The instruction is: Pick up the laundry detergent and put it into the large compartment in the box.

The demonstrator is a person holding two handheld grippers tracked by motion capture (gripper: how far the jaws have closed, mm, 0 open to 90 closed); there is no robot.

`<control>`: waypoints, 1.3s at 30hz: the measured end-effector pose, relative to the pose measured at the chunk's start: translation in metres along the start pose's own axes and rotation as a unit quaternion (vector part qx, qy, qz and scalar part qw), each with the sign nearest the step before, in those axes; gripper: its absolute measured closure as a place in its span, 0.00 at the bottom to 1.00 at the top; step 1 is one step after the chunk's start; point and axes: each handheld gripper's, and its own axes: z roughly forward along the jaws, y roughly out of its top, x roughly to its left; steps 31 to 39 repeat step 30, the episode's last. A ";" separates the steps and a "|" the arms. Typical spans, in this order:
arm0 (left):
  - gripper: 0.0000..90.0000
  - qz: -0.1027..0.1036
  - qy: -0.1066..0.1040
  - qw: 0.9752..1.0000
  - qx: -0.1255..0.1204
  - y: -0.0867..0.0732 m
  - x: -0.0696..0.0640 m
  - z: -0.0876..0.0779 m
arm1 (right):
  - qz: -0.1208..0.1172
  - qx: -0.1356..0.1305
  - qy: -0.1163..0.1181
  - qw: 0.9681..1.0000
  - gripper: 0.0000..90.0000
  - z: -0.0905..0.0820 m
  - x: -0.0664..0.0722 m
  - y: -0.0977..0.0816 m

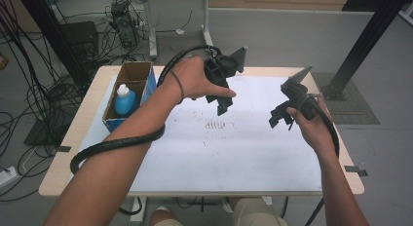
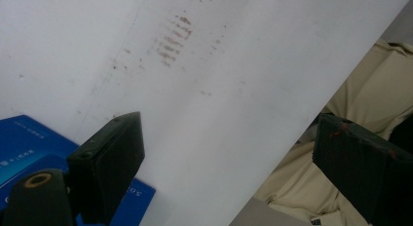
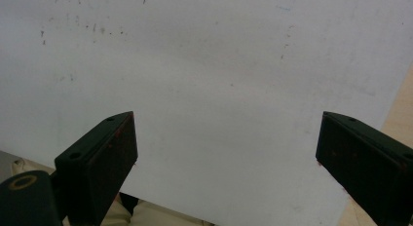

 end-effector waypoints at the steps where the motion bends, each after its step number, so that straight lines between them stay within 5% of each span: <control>1: 0.13 0.001 0.002 1.000 0.001 0.001 -0.001 0.001 | 0.000 0.000 0.000 1.000 0.09 0.000 0.000 0.000; 39: 0.14 0.010 -0.008 1.000 -0.013 -0.003 -0.006 0.000 | 0.000 -0.005 -0.002 1.000 0.09 -0.004 0.002 -0.007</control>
